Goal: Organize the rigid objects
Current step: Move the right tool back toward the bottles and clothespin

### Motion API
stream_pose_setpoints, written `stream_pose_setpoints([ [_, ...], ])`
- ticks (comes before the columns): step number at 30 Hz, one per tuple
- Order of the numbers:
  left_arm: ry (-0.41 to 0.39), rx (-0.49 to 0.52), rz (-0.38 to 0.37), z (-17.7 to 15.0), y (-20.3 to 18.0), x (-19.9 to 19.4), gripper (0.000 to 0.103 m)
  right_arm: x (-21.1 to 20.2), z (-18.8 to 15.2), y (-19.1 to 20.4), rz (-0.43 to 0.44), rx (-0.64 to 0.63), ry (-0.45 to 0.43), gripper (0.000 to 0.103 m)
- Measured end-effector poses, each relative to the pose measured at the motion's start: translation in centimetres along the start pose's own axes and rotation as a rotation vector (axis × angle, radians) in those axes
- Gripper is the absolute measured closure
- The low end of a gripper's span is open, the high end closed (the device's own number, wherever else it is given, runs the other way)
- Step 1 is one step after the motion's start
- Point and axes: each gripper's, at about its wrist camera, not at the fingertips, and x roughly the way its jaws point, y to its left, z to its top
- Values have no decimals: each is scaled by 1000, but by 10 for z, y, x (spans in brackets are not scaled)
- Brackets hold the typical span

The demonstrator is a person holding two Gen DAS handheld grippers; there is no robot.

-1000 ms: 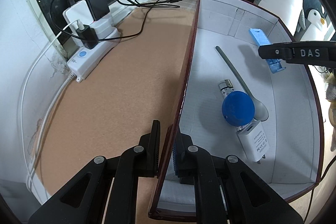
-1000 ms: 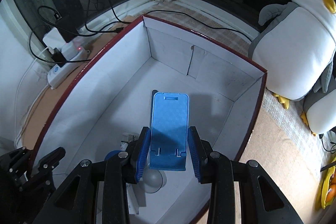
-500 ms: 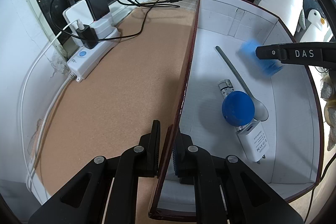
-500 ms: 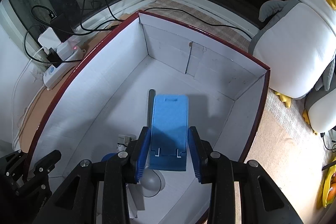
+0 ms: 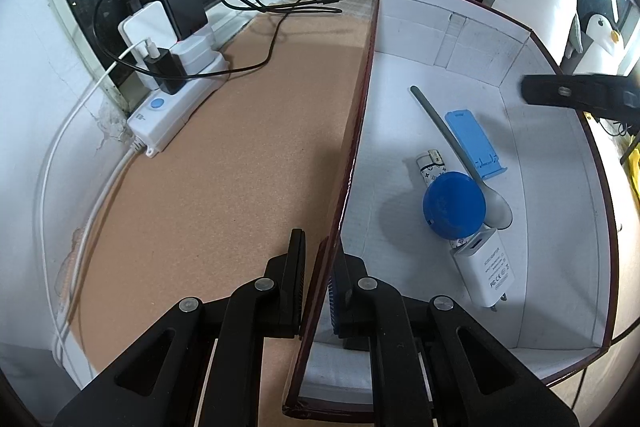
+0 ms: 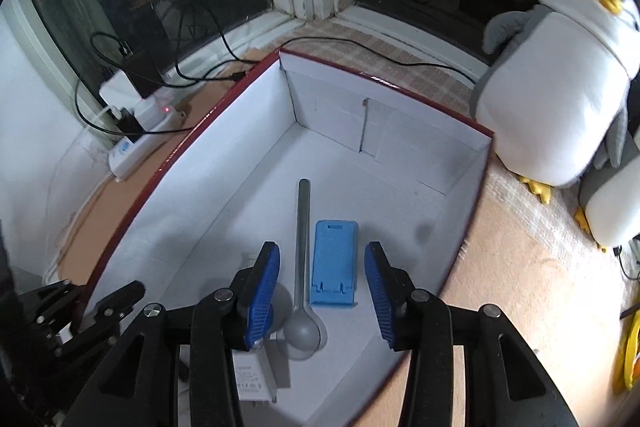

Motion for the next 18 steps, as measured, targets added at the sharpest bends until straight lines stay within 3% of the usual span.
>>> stream_pose_setpoints([
  [5,5,1,0,2,0,1,94,-29,-24,-24,39,64,-38,62],
  [18,13,9,8,4,0,2,94,-104,-89,-98,42,259,-146,61],
])
